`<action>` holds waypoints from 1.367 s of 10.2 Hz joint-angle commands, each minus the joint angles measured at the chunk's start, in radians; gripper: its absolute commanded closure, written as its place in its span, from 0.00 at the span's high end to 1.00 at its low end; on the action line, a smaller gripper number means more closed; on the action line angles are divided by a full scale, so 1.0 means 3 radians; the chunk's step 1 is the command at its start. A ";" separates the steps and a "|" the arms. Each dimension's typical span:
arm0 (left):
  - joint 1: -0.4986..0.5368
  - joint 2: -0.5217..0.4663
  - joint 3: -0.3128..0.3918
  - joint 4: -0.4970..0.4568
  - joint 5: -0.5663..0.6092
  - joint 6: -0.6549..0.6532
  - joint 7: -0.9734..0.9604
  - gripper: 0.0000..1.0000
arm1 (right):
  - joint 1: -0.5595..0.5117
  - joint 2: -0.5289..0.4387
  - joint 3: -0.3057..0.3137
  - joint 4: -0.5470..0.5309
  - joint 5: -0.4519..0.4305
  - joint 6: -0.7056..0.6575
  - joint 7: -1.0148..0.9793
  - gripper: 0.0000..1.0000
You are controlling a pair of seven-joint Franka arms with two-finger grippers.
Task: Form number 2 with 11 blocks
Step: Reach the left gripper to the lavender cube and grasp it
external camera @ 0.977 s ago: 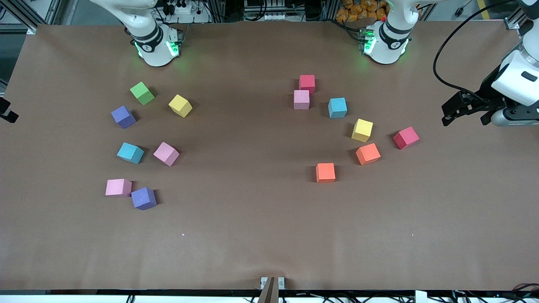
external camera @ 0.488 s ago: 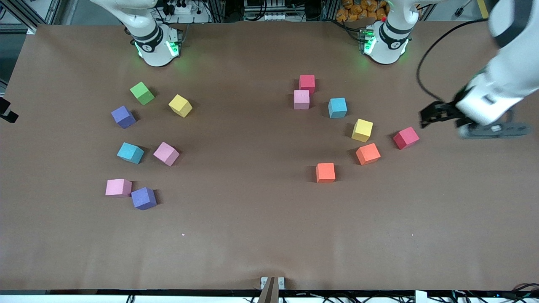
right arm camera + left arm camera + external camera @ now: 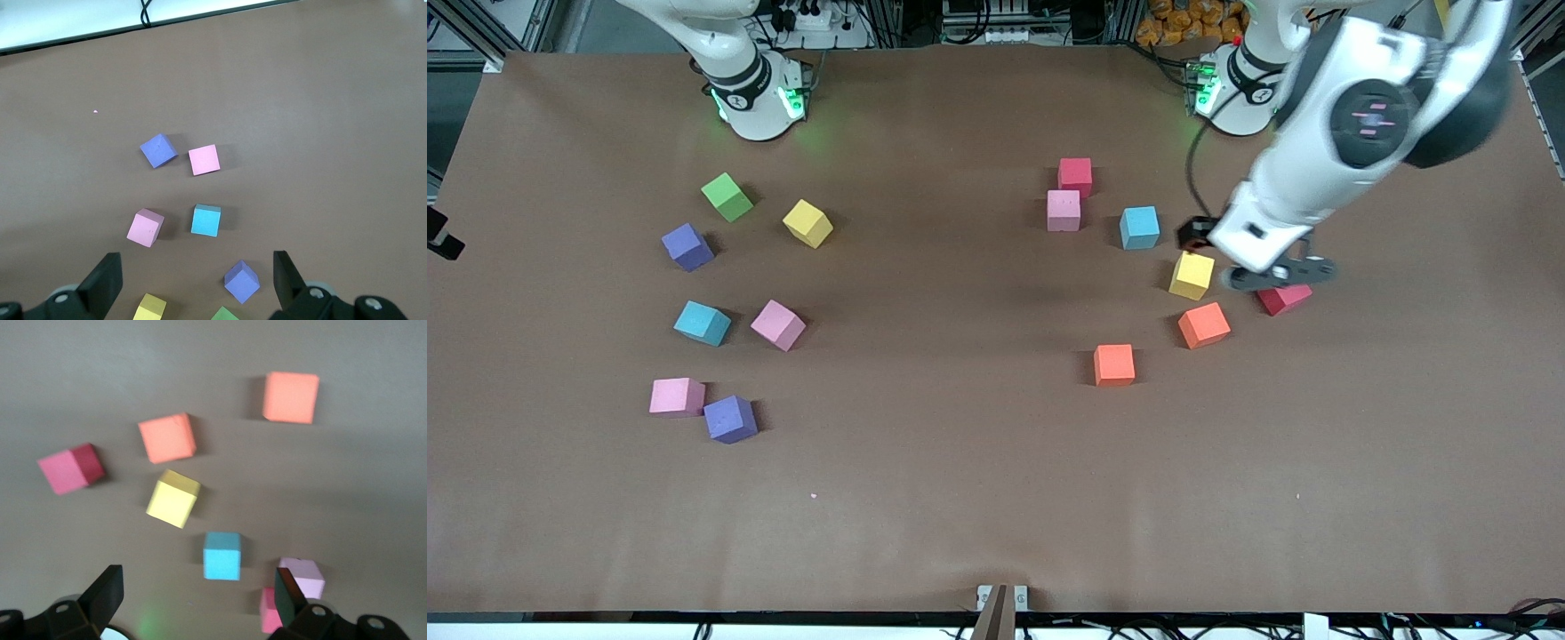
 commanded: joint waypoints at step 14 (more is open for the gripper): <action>-0.0822 0.1128 -0.0525 -0.1182 0.0533 0.1753 -0.1552 1.00 | 0.0111 0.0068 0.0047 0.0066 0.0009 0.0079 0.0029 1.00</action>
